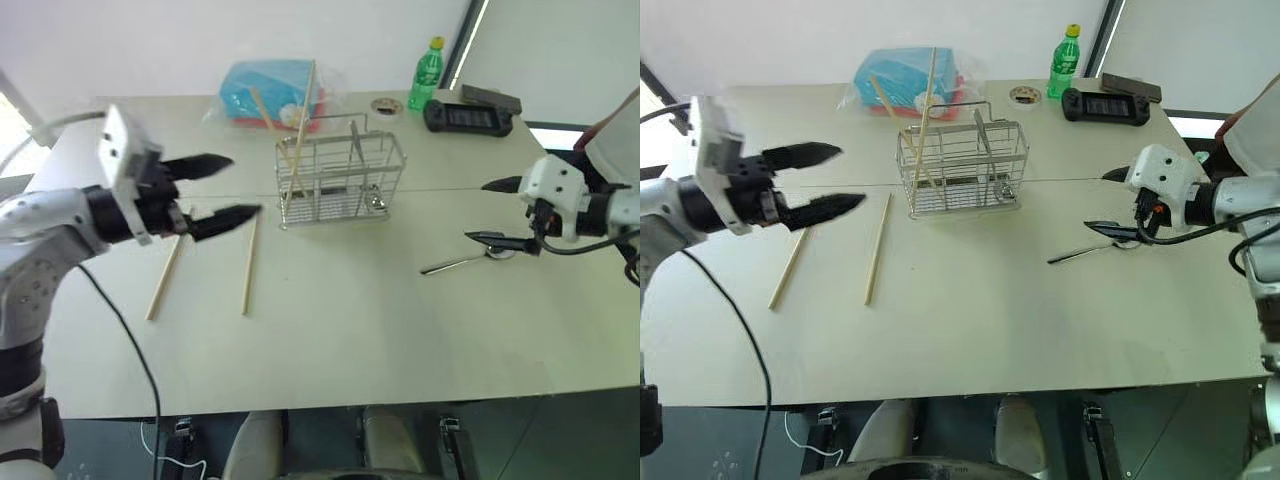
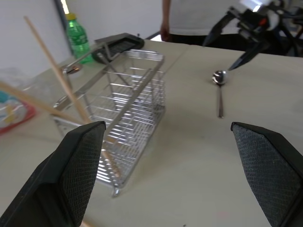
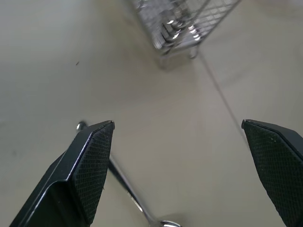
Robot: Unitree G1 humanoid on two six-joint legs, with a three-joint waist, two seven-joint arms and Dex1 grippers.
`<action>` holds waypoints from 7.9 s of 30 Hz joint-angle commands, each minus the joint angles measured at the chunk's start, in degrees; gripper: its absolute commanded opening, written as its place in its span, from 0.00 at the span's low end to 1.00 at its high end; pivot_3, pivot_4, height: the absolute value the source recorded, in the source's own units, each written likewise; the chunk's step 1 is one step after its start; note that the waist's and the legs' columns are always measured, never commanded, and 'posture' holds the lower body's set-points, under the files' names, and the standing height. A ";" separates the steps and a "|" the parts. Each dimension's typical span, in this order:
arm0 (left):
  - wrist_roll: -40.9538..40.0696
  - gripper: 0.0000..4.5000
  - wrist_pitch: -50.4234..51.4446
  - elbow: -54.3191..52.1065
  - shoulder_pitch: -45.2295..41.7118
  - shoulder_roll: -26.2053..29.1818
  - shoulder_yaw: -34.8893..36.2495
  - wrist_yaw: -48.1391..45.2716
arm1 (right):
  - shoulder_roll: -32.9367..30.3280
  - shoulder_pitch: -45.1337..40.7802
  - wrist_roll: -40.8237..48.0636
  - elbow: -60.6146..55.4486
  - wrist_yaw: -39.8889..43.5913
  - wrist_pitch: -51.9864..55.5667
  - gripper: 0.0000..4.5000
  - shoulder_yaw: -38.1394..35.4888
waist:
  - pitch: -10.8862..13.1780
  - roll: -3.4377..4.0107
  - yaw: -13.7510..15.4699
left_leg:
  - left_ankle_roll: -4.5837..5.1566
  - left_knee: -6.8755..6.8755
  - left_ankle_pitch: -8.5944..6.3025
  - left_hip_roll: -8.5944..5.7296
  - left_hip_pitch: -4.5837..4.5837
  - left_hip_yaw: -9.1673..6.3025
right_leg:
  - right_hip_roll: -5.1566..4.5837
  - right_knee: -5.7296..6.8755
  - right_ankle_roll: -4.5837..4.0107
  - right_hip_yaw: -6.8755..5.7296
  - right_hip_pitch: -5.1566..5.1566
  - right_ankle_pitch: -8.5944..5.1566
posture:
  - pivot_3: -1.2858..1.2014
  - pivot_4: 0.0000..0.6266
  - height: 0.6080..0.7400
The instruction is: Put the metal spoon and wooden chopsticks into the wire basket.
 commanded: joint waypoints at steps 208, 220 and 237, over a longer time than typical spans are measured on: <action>23.58 0.99 -50.20 76.36 -50.49 -43.75 7.37 19.72 | 13.77 11.74 57.58 -56.74 -46.97 60.18 0.92 -19.89 | 0.07 -0.91 0.46 | 0.04 0.25 0.00 -0.07 -0.26 -0.16 | -0.05 0.23 0.57 -0.24 -0.20 0.18 | 0.52 0.24 0.78; 22.73 0.99 -8.00 45.06 -36.23 -21.10 3.02 26.49 | 14.37 10.37 54.84 -53.38 -44.80 58.27 0.92 -16.83 | 0.11 -0.83 0.32 | 0.04 0.24 0.00 -0.04 -0.20 -0.18 | -0.01 0.38 0.57 -0.22 -0.23 0.18 | 0.52 0.24 0.78; 26.37 0.99 28.51 33.89 -23.63 -24.50 -9.44 33.45 | 15.33 9.51 52.49 -52.17 -43.92 56.98 0.92 -14.88 | 0.13 -0.83 0.40 | 0.03 0.24 0.00 -0.05 -0.18 -0.22 | -0.01 0.33 0.54 -0.23 -0.19 0.19 | 0.52 0.24 0.78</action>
